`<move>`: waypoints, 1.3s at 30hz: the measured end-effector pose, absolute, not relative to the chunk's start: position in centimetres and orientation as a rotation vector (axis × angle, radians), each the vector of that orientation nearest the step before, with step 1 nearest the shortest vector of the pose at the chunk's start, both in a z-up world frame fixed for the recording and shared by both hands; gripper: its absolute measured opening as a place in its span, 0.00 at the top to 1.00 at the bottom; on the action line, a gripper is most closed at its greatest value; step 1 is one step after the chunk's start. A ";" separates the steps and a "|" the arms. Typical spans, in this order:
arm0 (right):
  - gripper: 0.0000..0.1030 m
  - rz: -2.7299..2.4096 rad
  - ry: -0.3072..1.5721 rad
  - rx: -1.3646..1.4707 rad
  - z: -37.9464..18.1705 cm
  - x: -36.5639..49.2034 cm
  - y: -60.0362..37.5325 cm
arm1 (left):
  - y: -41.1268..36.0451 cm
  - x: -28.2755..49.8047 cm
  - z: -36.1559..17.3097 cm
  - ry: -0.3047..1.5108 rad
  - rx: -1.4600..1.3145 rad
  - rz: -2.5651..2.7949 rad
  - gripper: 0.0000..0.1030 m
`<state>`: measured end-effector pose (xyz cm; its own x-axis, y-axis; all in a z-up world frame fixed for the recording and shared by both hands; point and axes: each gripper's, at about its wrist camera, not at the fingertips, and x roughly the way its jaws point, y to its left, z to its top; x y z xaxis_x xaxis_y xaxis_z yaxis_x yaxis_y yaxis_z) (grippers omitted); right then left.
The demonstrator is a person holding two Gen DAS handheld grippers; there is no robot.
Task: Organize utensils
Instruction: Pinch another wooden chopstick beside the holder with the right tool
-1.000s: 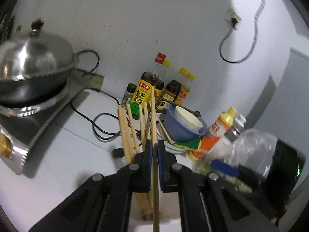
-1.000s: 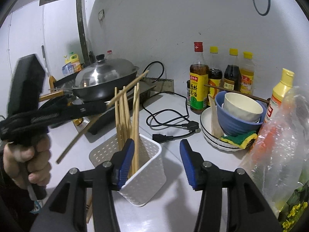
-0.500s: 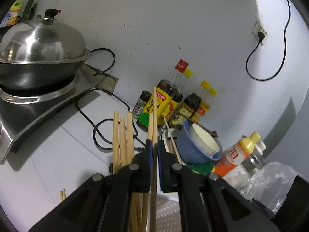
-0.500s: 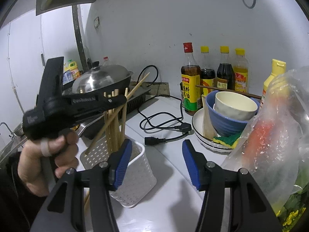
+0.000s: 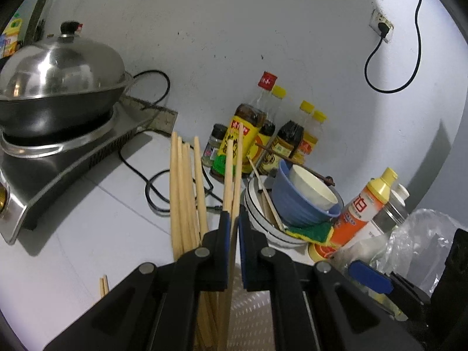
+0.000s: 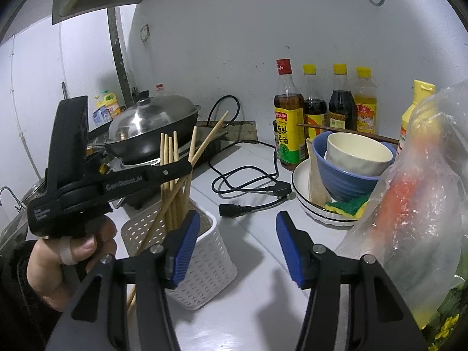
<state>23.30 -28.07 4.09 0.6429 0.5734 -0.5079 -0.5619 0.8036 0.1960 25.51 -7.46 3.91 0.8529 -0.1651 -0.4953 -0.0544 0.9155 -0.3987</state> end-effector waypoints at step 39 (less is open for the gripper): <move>0.80 0.509 0.802 -0.204 -0.8 30.6 -21.9 | 2.5 19.3 4.0 0.560 -0.332 -0.022 0.54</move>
<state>30.63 -21.92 -0.83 0.5831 0.3568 -0.7299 -0.5079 0.8613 0.0153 19.29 2.53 4.03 0.8486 -0.1103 -0.5175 -0.0693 0.9465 -0.3153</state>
